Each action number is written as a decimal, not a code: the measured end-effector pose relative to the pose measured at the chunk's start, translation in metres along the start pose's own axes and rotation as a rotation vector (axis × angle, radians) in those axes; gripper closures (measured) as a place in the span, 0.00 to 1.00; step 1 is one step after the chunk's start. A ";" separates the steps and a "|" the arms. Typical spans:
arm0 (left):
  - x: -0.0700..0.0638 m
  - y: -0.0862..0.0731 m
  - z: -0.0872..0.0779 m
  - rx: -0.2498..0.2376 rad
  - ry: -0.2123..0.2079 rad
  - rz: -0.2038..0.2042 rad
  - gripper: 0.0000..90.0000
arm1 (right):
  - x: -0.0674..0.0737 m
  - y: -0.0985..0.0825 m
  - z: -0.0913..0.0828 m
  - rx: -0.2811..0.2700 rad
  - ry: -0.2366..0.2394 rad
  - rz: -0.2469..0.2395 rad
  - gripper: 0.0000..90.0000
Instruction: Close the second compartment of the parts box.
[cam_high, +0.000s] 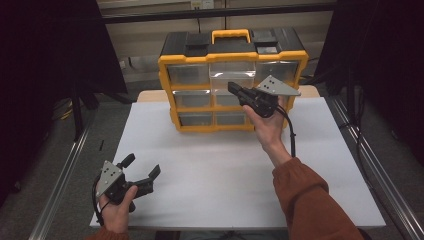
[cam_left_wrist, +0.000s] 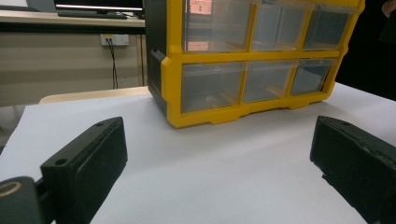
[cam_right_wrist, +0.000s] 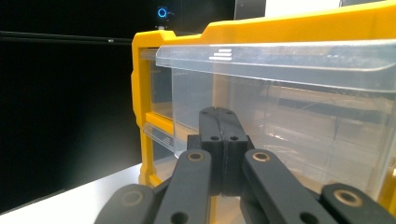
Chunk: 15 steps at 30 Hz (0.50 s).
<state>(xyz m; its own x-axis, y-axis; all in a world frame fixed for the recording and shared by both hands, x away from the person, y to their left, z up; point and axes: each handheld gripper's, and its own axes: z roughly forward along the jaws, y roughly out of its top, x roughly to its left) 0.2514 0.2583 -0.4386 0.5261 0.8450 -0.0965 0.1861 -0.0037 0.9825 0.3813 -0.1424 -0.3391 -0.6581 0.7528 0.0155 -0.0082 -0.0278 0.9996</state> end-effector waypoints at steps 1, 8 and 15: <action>0.000 0.000 0.000 -0.002 -0.008 0.003 0.04 | 0.000 0.000 0.000 0.000 0.002 0.000 1.00; 0.001 0.000 0.000 0.004 0.000 0.008 0.04 | -0.002 0.002 0.003 0.000 -0.010 -0.001 1.00; 0.001 0.000 0.000 0.009 0.000 0.015 0.04 | -0.003 0.004 0.006 0.002 -0.019 -0.009 1.00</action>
<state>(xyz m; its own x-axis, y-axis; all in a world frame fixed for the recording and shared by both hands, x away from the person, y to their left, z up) 0.2516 0.2591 -0.4385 0.5291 0.8445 -0.0823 0.1861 -0.0209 0.9823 0.3877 -0.1405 -0.3349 -0.6435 0.7654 0.0073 -0.0123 -0.0199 0.9997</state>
